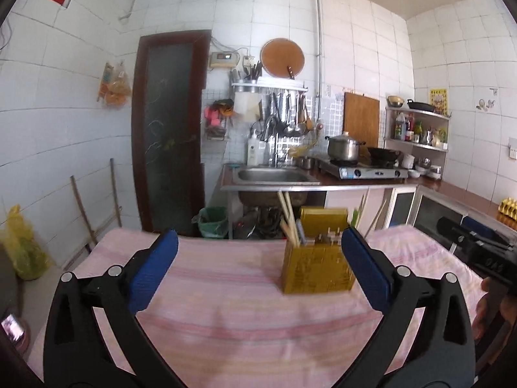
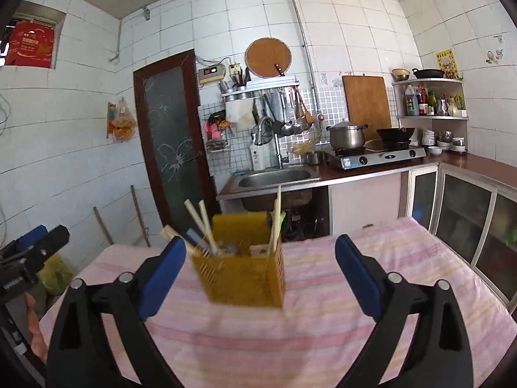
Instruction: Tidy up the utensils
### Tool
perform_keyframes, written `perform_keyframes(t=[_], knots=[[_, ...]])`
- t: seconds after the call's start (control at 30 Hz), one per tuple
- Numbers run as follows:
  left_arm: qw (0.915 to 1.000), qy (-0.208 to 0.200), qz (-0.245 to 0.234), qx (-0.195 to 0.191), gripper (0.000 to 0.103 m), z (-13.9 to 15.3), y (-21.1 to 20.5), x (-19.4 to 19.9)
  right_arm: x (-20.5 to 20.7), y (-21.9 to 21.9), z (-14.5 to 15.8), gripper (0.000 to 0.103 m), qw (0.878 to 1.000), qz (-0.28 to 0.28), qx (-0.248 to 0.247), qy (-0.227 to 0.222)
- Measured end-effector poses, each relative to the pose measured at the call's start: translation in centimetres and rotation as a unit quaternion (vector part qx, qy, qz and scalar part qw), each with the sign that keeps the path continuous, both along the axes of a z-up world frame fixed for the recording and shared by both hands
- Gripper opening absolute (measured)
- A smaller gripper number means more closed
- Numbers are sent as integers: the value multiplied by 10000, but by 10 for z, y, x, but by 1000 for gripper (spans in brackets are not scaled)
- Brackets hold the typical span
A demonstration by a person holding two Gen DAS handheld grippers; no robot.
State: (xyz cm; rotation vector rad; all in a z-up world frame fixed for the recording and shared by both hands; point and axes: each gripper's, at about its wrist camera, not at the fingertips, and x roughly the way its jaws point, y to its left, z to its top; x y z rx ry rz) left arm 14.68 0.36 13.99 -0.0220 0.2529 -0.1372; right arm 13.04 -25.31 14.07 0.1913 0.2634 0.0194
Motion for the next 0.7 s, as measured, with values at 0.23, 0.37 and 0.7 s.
perform_keyframes(t=[0.23,0.37,0.7], knots=[[9990,389,153,-186,98,-55,19,-55,-54,17,-38,98,9998,-40,-142,130],[9984,349,400,-213,98,-83,20,-70,-69,26,-67,98,9992,-59,-271,297],[9979,25,490,421,98,-131,-1,-93,-83,32,-114,98,9988,-149,-314,354]])
